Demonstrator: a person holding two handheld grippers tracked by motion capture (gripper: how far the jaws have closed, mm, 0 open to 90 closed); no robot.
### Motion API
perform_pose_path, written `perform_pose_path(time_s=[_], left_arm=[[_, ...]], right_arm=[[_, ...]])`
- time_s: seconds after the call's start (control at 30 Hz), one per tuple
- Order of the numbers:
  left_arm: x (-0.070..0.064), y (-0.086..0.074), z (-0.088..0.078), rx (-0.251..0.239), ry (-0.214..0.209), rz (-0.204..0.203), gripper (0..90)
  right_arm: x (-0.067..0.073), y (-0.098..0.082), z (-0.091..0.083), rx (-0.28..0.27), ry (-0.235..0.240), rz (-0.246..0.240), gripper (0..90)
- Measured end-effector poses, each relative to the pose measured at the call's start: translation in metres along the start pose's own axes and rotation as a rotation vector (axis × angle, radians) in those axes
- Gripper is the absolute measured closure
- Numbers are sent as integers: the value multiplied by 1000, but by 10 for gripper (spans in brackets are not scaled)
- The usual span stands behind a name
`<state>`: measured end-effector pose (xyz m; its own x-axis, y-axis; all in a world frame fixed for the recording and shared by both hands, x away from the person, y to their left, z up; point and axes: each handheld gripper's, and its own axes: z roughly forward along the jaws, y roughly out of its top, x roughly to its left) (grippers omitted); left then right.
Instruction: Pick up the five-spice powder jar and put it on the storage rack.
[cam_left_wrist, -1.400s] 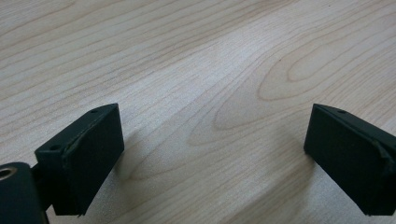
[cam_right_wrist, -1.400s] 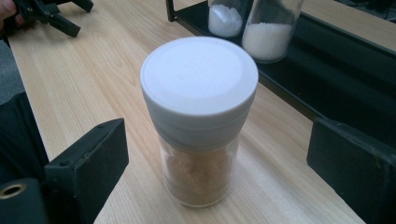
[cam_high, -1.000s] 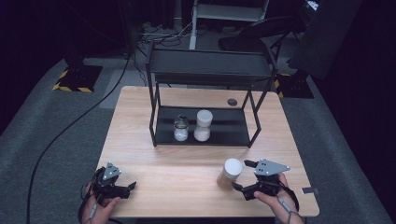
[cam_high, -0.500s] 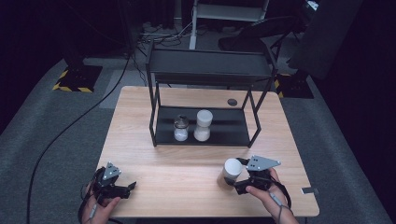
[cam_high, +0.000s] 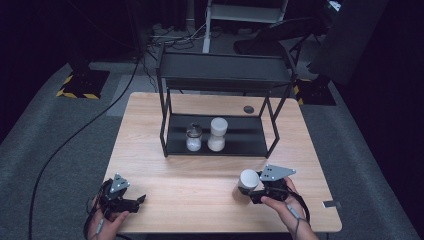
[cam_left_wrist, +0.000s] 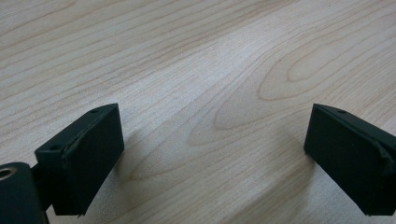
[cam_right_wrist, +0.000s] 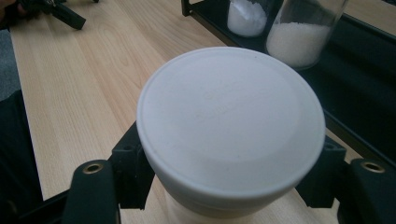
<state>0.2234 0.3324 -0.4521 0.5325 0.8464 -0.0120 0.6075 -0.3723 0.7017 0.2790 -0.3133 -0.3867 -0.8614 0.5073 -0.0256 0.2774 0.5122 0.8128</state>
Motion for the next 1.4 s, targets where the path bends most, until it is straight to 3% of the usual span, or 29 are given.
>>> perform_pose_path(time_s=[0.3,0.73,1.17,1.4], left_arm=[[-1,0,0,0,1,-1,41],[0,0,0,1,0,-1,37],[0,0,0,1,0,-1,37],[0,0,0,1,0,-1,37]], right_arm=[[-8,12,-11,-2,3,-4,336],[-25,32,-37,-35,-41,-2,336],[-47,47,-51,-66,-66,30,336],[-60,58,-59,-75,-90,18,336]])
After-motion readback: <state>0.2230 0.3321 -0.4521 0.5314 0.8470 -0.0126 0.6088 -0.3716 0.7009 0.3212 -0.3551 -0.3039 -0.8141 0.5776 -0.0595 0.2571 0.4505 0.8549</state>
